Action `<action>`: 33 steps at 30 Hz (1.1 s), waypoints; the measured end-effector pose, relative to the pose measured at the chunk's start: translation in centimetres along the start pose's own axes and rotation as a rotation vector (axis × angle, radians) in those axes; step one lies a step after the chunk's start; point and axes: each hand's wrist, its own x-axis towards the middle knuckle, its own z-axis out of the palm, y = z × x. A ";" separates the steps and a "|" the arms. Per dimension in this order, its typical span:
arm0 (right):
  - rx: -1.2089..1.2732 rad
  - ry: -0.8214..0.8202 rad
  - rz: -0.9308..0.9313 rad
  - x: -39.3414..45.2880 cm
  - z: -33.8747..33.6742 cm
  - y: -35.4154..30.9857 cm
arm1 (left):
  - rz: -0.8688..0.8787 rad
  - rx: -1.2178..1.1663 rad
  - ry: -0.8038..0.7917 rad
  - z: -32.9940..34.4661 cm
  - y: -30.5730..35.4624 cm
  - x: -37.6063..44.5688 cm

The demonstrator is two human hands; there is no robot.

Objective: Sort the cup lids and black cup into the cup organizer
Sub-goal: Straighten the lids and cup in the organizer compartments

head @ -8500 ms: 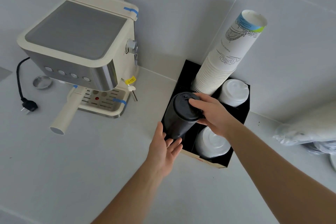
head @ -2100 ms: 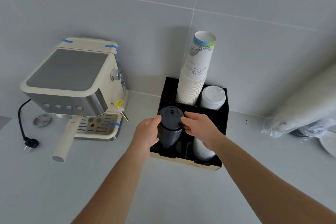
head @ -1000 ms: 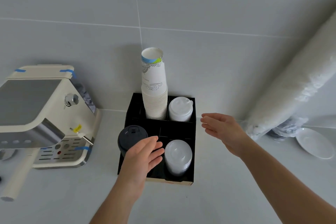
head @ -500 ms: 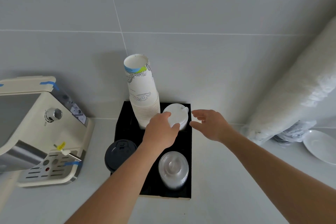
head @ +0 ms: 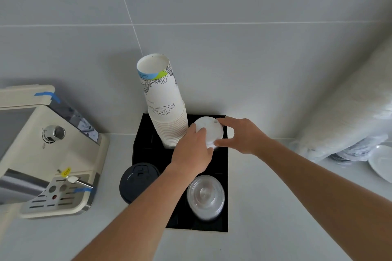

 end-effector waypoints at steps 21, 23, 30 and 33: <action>-0.020 0.033 -0.045 1.2 1.1 1.4 | 0.159 0.318 0.060 0.8 -0.9 2.8; -0.007 0.042 -0.062 1.2 1.3 1.6 | 0.172 0.343 0.059 0.8 -1.2 3.0; 0.017 0.140 -0.044 0.4 3.2 2.0 | 0.240 0.369 0.032 0.0 -1.7 3.1; -0.003 0.138 -0.050 0.3 3.1 1.9 | 0.247 0.396 0.049 0.1 -1.6 2.8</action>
